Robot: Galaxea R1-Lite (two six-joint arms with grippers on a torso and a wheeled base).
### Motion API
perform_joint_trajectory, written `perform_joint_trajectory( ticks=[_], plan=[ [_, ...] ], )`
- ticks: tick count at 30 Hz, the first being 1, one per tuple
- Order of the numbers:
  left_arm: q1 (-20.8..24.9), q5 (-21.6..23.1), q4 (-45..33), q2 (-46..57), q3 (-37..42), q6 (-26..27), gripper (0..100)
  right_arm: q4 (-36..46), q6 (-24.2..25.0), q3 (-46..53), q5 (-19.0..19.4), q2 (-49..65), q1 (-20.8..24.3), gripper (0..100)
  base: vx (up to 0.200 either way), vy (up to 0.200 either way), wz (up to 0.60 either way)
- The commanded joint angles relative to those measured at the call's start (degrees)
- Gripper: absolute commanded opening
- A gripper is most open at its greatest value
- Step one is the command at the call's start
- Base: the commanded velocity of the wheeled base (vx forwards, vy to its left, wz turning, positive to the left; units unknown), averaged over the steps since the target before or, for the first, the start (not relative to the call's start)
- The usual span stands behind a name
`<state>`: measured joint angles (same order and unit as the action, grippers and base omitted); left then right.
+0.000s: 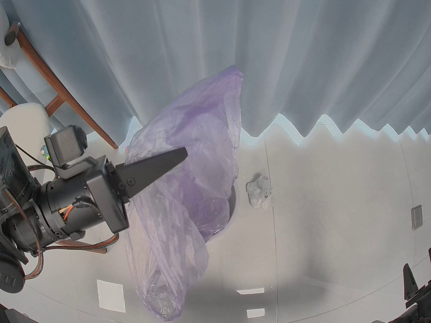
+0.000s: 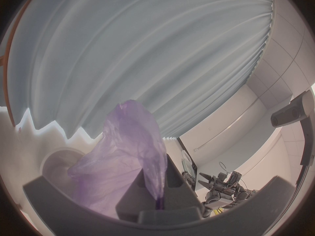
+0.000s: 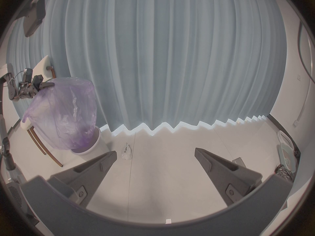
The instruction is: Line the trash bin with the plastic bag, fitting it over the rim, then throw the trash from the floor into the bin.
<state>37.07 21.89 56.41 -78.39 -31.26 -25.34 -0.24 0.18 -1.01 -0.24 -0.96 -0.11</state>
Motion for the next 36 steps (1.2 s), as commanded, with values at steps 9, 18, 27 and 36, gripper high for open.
perform_joint_trajectory(
  ticks=[9, 18, 27, 36],
  plan=[
    [2.5, -1.2, 3.2, -0.9, 0.3, -0.3, 0, -0.1, 0.0, 1.0, 0.0, 1.0, 0.0, 100, 0.000, 0.000, 0.00],
    [1.8, -1.6, 3.2, -1.0, 1.5, -0.3, 0, -0.1, 0.1, 1.0, 0.0, 1.0, 0.0, 100, 0.000, 0.000, 0.00],
    [-1.8, -1.0, 3.2, -1.4, 2.0, -0.8, 0, -0.1, 0.1, 1.0, 0.0, 1.0, 0.0, 100, 0.000, 0.000, 0.00],
    [-2.5, -0.9, 3.3, -3.8, 2.2, -3.0, 0, -0.1, 0.1, 1.0, 0.0, 1.0, 0.0, 100, 0.000, 0.000, 0.00]
  ],
)
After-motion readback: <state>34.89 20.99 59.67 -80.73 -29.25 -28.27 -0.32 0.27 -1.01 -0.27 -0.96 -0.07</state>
